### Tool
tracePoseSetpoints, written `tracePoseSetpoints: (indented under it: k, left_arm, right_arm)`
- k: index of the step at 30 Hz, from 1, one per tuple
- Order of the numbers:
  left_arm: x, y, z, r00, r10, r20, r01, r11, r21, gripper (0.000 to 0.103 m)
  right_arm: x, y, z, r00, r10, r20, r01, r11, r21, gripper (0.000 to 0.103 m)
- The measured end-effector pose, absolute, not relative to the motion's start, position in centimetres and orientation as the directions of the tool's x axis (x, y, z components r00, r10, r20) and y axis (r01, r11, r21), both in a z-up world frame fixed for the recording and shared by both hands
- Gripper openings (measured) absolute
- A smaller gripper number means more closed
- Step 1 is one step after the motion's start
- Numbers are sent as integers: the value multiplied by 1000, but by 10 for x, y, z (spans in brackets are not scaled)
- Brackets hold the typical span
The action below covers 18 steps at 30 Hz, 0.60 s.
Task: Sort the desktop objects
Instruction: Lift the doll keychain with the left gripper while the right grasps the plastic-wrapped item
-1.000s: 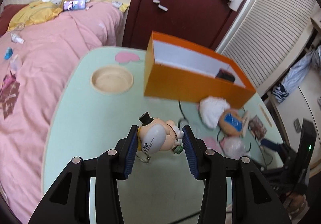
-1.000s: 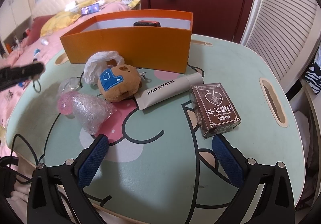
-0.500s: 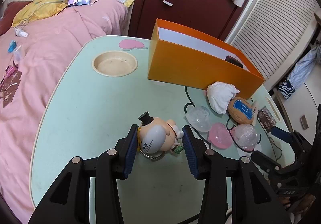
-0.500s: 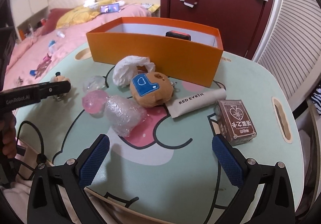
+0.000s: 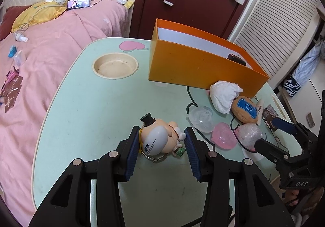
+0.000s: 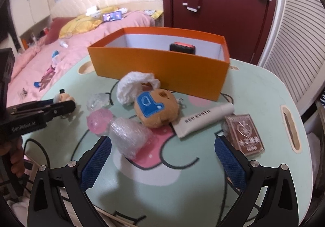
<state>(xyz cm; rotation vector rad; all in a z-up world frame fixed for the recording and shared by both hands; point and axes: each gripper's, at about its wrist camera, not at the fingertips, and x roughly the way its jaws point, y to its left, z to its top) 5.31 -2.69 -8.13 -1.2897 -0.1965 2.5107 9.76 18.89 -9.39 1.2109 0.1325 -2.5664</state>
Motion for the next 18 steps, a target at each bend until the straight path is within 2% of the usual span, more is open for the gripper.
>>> tracePoseSetpoints:
  k: [3, 8, 10, 18]
  left_arm:
    - [53, -26, -81, -546, 331, -769, -212, -943, -255, 45]
    - [53, -25, -82, -547, 328, -771, -213, -944, -250, 45]
    - [54, -25, -82, -547, 327, -770, -213, -945, -250, 45]
    - [54, -25, -81, -535, 336, -775, -210, -942, -263, 45]
  right_arm:
    - [95, 178, -95, -580, -266, -770, 355, -933, 55, 80]
    - [88, 162, -108, -553, -272, -788, 395, -918, 40, 67]
    - [88, 160, -109, -569, -271, -776, 402, -915, 25, 38]
    - [88, 164, -108, -562, -302, -770, 392, -917, 73, 37]
